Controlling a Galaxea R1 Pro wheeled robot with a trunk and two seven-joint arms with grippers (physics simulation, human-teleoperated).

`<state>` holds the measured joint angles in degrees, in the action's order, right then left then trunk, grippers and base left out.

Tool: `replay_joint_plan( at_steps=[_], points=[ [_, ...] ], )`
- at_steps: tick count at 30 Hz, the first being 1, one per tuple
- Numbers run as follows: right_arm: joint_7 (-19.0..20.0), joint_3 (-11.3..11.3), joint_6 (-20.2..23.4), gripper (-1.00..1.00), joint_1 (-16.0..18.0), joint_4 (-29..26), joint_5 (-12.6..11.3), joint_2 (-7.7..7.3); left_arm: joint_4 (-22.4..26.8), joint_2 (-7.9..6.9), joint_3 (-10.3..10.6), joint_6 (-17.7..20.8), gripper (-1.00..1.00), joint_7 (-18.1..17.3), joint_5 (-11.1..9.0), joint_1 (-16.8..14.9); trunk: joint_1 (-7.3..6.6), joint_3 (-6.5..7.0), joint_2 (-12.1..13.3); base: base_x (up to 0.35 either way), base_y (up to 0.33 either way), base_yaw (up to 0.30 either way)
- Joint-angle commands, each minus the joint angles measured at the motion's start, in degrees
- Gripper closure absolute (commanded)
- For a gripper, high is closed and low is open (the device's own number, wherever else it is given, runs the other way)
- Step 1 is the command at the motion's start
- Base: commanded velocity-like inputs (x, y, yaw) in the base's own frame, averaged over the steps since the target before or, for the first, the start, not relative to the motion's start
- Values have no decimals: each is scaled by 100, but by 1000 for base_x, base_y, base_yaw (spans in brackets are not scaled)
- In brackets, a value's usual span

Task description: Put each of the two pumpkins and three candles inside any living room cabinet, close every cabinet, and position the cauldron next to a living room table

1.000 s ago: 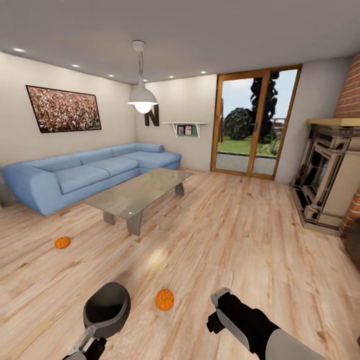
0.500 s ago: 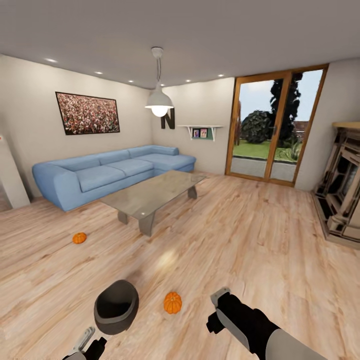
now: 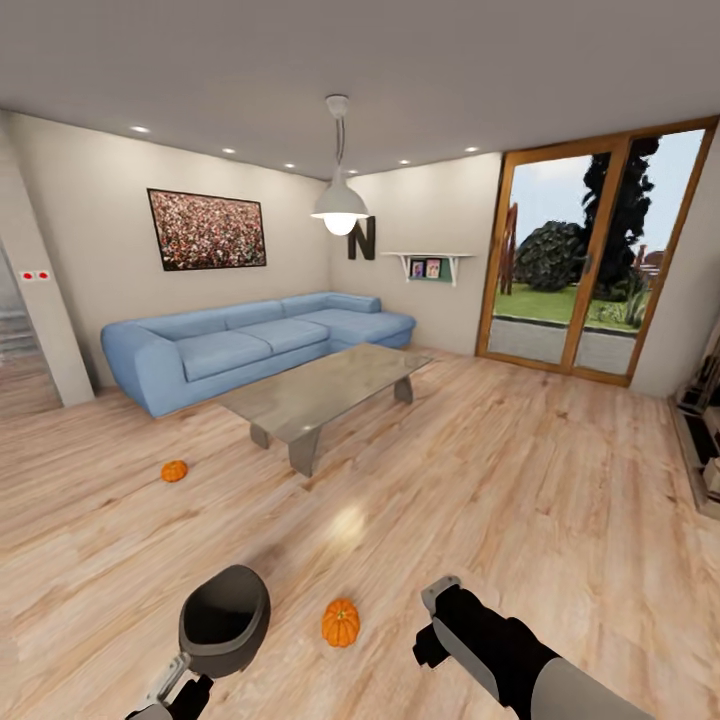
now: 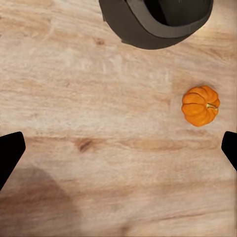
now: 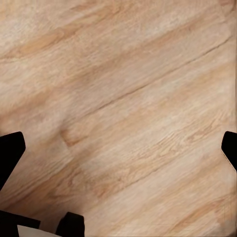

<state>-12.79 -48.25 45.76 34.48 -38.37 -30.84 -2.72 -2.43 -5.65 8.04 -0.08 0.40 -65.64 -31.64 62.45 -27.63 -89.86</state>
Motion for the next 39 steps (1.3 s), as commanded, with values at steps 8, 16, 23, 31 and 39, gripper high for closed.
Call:
replay_joint_plan(
  at_steps=[8, 16, 23, 31, 39],
  points=[
    [-48, -35, 12, -100, 6, -13, -63, -12, -12, 3, 47, -1, -100, 4, -42, -9, 1, 9, -4, 35, -30, 274],
    [-48, -35, 12, -100, 6, -13, -63, -9, -12, 3, 45, -1, -100, 4, -37, -9, 1, 13, -4, 1, -1, 124],
    [-48, -35, 12, -100, 6, -13, -63, -10, -12, 3, 47, -5, -100, 4, -37, -9, 1, 13, -4, 0, -3, 249],
    [-48, -35, 12, -100, 6, -13, -61, -9, -12, 3, 48, -2, -100, 4, -36, -9, 1, 13, -4, 63, -149, 281],
    [-48, -35, 12, -100, 6, -13, -63, -9, -12, 3, 48, -1, -100, 10, -36, -9, 1, 20, -4, 179, -256, 262]
  ],
)
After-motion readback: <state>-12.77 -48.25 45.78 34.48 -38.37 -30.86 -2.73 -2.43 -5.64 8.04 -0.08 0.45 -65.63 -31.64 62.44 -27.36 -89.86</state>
